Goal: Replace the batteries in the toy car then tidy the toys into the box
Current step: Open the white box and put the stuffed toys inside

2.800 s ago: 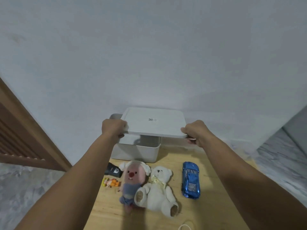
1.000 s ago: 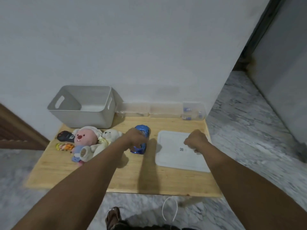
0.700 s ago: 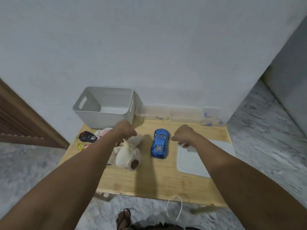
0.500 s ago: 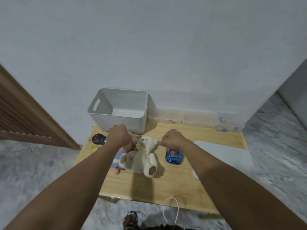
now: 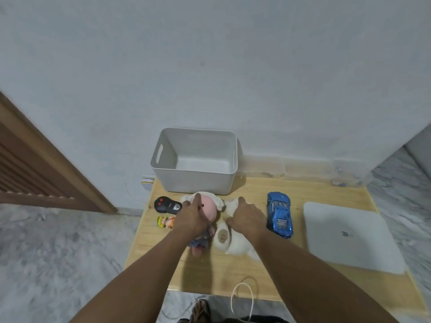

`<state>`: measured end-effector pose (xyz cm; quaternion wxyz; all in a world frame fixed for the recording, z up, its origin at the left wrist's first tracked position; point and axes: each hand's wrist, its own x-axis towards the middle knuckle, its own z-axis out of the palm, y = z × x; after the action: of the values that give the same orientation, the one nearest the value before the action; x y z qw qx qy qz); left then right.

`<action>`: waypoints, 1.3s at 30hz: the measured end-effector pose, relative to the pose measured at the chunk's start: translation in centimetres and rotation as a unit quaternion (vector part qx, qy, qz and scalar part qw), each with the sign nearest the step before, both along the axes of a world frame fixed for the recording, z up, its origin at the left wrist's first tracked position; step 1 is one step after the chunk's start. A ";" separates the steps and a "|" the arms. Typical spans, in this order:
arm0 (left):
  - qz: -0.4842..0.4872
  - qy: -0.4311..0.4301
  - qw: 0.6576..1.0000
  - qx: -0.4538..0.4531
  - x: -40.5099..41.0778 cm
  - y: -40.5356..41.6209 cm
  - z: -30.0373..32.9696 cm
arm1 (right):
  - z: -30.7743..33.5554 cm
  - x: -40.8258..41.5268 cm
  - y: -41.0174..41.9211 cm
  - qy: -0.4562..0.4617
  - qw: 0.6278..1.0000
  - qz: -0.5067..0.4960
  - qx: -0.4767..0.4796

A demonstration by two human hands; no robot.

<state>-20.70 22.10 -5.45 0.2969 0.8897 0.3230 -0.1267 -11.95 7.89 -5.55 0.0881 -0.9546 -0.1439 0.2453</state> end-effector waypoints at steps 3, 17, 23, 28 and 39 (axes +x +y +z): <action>-0.011 0.001 1.000 -0.002 0.1 0.4 -0.3 | -0.6 -0.2 -0.2 0.002 1.000 -0.021 0.021; -0.103 0.079 0.991 -0.041 2.9 1.9 5.7 | 4.5 3.8 -1.3 0.096 0.990 -0.035 0.094; -0.203 0.179 0.953 -0.137 6.2 4.7 13.1 | 14.8 7.2 -0.2 0.113 0.991 0.066 0.021; -0.177 0.092 0.973 -0.116 8.2 8.0 18.3 | 20.1 9.3 1.3 0.051 0.994 0.093 -0.028; -0.004 -0.084 0.996 0.029 10.6 11.5 17.2 | 19.3 10.6 8.1 -0.100 0.982 -0.004 0.157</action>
<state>-10.08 33.57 11.78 0.2966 0.9067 0.2966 -0.0434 -1.36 15.97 13.71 0.2235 -0.9492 -0.1846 0.1226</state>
